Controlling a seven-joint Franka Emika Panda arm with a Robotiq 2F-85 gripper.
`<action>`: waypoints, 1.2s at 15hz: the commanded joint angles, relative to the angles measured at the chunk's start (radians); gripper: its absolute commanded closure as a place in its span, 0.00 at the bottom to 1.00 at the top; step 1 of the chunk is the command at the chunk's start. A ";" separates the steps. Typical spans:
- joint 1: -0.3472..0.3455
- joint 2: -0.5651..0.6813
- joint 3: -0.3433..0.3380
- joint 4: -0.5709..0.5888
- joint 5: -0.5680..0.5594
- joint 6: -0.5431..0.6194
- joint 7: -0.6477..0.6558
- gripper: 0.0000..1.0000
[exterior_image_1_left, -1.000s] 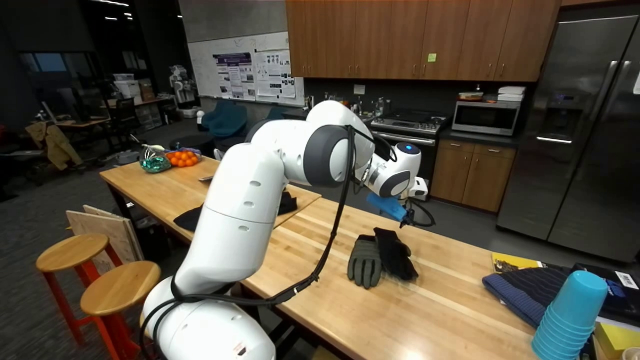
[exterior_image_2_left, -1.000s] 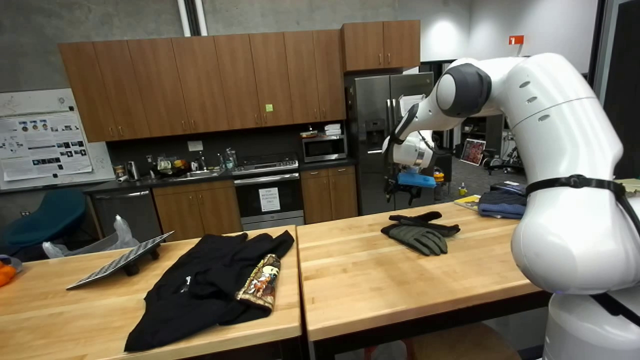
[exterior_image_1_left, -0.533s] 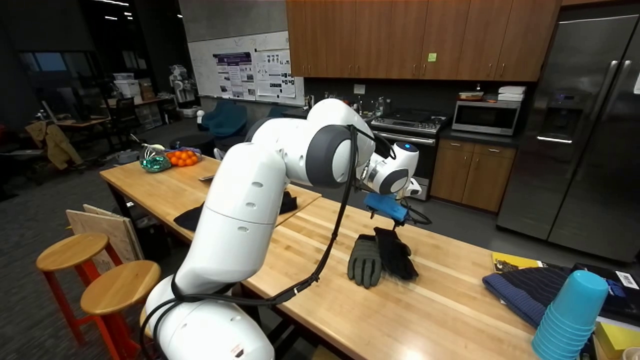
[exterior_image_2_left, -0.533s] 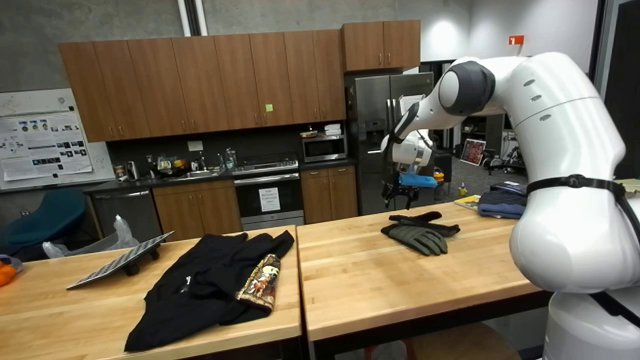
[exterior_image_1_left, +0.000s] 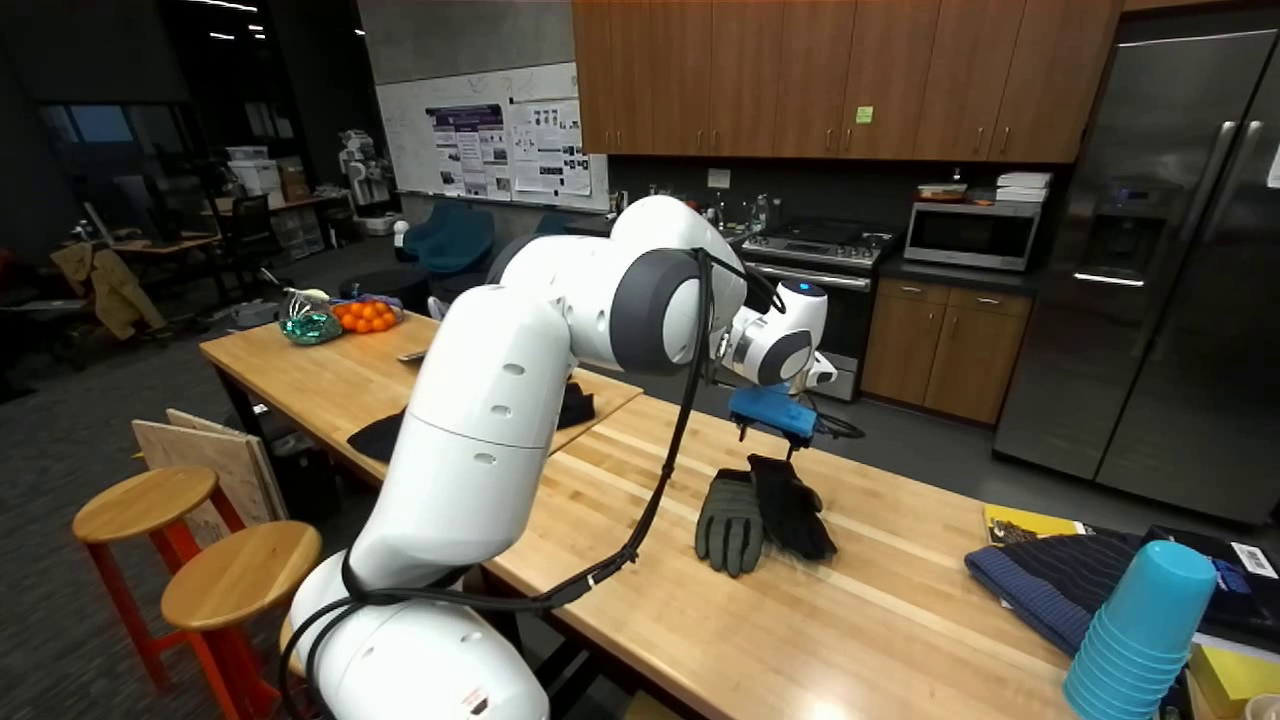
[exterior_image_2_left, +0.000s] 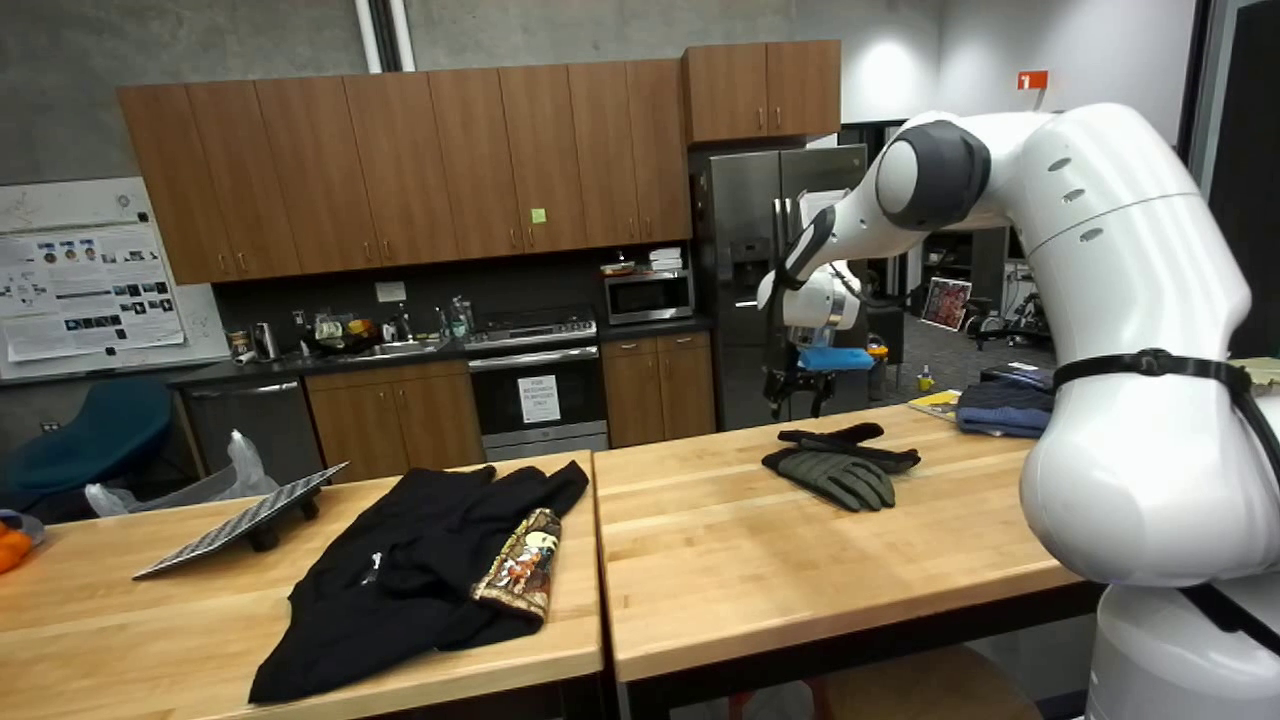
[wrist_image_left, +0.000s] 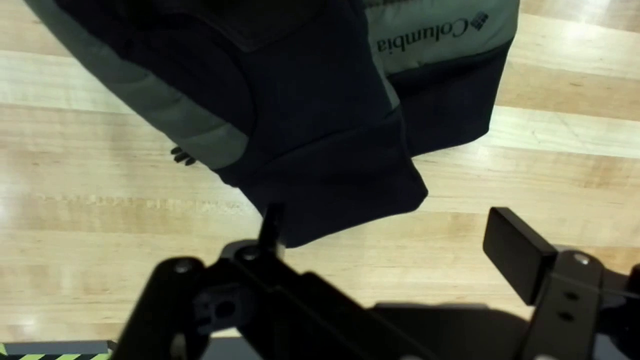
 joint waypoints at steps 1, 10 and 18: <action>-0.009 0.007 0.020 0.016 0.002 0.046 0.002 0.00; -0.007 0.041 0.057 0.018 0.013 0.133 0.018 0.00; 0.028 0.075 0.008 0.029 -0.083 0.119 0.088 0.00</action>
